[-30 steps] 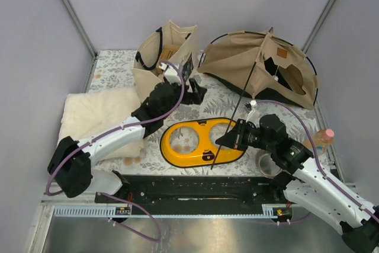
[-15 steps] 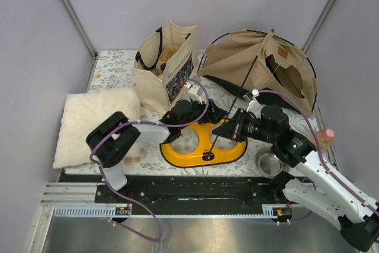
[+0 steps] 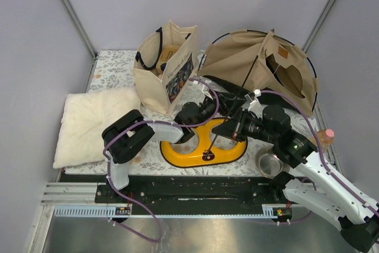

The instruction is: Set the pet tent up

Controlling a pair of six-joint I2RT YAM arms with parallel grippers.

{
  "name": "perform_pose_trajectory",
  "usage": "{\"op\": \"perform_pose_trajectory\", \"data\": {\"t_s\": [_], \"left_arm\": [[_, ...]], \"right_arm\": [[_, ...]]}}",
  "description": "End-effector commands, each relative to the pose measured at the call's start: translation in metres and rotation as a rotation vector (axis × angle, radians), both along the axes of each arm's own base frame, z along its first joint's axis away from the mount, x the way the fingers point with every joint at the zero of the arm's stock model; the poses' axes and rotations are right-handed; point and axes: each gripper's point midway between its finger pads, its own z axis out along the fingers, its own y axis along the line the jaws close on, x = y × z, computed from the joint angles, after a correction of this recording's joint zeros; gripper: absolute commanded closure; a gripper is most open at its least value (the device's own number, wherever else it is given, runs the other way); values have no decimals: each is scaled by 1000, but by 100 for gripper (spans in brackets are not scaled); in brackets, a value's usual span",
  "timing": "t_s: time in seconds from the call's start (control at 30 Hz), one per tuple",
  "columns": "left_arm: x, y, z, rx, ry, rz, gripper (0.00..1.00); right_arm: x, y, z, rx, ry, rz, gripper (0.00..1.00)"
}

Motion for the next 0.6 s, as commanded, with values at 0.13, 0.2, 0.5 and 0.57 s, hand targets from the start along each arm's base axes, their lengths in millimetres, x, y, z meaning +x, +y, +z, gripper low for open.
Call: {"op": "perform_pose_trajectory", "data": {"t_s": [0.13,0.2,0.5,0.57], "left_arm": [[3,-28,40,-92,-77,-5,31],[5,-36,41,-81,-68,-7,33],[19,-53,32,5,-28,57,36],[23,-56,29,18,-19,66,36]], "right_arm": [[2,5,36,104,-72,-3,100],[2,5,38,115,-70,-3,100],[3,7,45,146,-68,-3,100],[2,7,46,151,-67,1,100]]}}
